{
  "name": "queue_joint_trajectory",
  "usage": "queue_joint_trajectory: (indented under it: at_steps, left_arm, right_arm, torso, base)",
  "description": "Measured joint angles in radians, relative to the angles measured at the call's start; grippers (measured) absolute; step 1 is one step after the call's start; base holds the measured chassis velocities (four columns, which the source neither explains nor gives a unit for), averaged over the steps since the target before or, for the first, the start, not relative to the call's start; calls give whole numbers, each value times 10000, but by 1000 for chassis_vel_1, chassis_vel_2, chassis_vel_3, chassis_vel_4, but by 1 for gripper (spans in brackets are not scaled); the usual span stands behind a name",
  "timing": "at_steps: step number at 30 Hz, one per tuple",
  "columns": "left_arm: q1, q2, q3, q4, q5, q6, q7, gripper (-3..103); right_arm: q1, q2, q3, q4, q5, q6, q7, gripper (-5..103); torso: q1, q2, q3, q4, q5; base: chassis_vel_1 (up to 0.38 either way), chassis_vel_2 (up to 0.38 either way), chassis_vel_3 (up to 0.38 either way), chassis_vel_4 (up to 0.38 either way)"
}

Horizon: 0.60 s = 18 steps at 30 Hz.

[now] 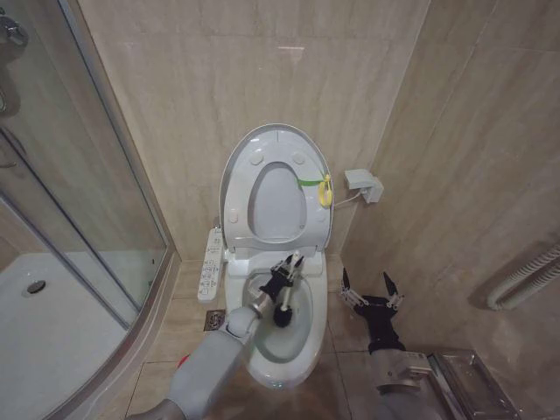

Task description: Open the toilet lid, clean the toilet bowl with a toilet brush, close the toilet lid, and flush.

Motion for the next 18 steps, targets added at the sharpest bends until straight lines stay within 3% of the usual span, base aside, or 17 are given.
queue_joint_trajectory:
  at_steps: [6,18]
  left_arm:
    - [129,-128,309,-648,-20,222,-199,26]
    - [-126,178,-117,831,10,-162,106,26]
  right_arm:
    - [0,0,0,0,0,0,0,100]
    - [0,0,0,0,0,0,0,100]
  torso:
    - [0,0,-1,0,1]
    - [0,0,0,5,0]
  base:
    - [0,0,0,0]
    - [0,0,0,0]
